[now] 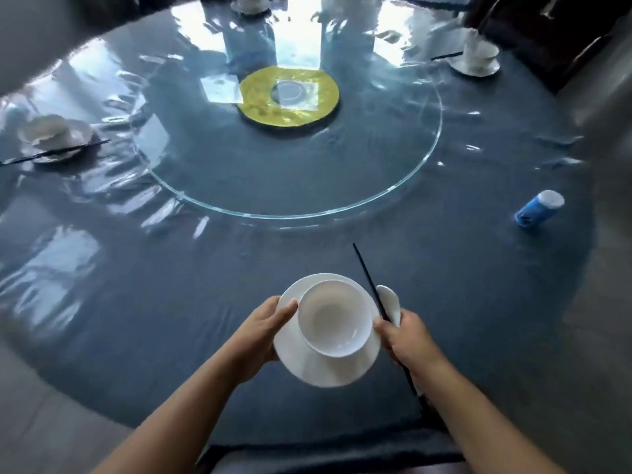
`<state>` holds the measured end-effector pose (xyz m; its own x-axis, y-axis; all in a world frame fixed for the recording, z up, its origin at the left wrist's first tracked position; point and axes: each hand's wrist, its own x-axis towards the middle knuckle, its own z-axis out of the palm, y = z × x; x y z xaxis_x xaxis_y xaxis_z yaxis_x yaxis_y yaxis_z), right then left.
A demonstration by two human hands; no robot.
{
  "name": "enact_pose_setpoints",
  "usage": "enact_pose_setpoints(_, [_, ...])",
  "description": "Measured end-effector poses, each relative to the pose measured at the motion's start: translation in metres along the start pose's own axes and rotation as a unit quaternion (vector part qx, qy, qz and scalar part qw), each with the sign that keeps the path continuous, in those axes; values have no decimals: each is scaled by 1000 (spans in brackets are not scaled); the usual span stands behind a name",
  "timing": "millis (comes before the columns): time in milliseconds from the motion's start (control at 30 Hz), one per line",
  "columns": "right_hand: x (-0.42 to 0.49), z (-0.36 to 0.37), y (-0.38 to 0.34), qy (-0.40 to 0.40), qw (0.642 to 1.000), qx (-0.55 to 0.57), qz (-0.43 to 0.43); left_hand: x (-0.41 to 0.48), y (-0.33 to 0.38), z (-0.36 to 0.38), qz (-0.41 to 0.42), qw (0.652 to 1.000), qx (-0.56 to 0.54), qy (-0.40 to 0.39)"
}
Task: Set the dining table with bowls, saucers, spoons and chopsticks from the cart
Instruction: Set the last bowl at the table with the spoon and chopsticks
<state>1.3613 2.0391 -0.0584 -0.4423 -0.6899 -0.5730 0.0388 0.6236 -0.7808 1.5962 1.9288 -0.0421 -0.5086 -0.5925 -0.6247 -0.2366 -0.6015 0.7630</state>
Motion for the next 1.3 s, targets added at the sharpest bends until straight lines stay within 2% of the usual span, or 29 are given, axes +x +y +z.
enact_pose_setpoints(100, [31, 7, 3, -19, 999, -34, -5, 14, -2, -1, 4, 1000, 14, 19])
enact_pose_setpoints(267, [66, 18, 10, -25, 997, -76, -9, 35, -8, -1, -12, 994, 49, 94])
enact_pose_setpoints(433, [83, 19, 21, -10, 995, -94, 0, 45, -6, 0, 10, 982, 154, 111])
enact_pose_setpoints(567, [90, 20, 25, -6, 994, -113, 4, 50, -2, 1, 7, 974, 188, 130])
enact_pose_setpoints(933, [87, 21, 25, -16, 995, -103, 9, 54, 1, -4, 3, 957, 254, 137])
enact_pose_setpoints(1100, [83, 18, 25, -11, 996, -91, 3, 57, 6, -11, -31, 916, 384, 110])
enact_pose_setpoints(1200, [80, 16, 23, -15, 996, -84, 1, 59, 7, -15, -42, 924, 368, 92])
enact_pose_setpoints(1300, [73, 10, 16, -20, 998, -51, 9, 56, 7, -16, -49, 928, 352, 110])
